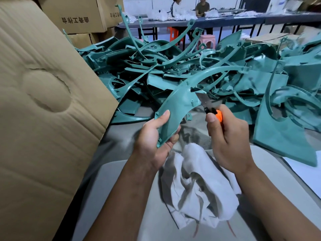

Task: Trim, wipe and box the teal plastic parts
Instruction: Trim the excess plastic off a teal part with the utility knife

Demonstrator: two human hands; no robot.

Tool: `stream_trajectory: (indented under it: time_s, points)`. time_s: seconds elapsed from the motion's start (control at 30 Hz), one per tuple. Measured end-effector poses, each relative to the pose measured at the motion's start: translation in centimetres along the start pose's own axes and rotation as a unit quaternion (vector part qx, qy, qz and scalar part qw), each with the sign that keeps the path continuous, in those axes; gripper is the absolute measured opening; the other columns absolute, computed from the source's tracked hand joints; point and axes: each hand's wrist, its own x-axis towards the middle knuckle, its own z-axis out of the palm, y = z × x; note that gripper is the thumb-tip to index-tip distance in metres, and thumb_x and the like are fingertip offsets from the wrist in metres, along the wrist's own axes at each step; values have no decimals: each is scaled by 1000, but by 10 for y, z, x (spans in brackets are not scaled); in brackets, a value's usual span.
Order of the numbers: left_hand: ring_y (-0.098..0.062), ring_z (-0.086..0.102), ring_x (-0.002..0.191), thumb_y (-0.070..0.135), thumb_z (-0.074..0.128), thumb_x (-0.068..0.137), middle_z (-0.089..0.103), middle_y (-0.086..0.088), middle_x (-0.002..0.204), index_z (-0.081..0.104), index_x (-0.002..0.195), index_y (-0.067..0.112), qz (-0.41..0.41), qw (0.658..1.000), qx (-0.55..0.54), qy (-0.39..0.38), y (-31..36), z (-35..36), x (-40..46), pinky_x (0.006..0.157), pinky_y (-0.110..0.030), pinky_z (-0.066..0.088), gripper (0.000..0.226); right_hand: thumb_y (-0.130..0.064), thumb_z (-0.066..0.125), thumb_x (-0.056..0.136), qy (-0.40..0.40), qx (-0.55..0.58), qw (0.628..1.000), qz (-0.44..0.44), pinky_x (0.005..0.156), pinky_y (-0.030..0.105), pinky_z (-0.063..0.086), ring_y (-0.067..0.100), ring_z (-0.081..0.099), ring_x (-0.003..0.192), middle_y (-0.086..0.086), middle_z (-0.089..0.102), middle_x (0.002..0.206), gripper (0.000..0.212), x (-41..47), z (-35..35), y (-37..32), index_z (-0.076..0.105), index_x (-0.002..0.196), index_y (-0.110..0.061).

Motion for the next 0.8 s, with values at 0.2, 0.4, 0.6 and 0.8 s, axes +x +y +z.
stream_trajectory:
  time_s: [0.2, 0.4, 0.6, 0.8]
  points:
    - [-6, 52, 44, 12, 59, 83, 51, -2, 67, 60, 94, 4, -61, 997, -37, -42, 3, -10, 9, 36, -12, 35, 14, -26, 46, 109, -25, 0, 1000, 7, 48, 22, 25, 18, 38, 49, 0, 41, 54, 38, -2, 4, -4, 41, 76, -8]
    - [-2, 46, 38, 16, 47, 90, 50, 1, 61, 53, 96, 5, -102, 987, -53, -109, 6, -15, 8, 32, -11, 33, 14, -42, 42, 110, 4, 118, 988, 97, 45, 35, 32, 15, 40, 50, -4, 45, 59, 38, -1, 3, 0, 48, 78, -22]
    - [-9, 52, 48, 20, 62, 85, 55, -2, 74, 62, 99, 9, 16, 997, -19, -66, 4, -11, 3, 38, -17, 40, 18, -51, 43, 110, 77, 156, 974, 147, 46, 49, 35, 31, 40, 54, 8, 46, 63, 45, 2, -6, 7, 46, 79, -19]
    - [-24, 75, 93, 15, 61, 94, 77, -10, 108, 70, 115, 11, 121, 993, -15, -7, 3, -10, -2, 66, -28, 58, 23, -36, 41, 110, 1, 71, 997, 10, 48, 43, 36, 26, 47, 50, 6, 49, 59, 42, 0, -4, -5, 49, 79, -10]
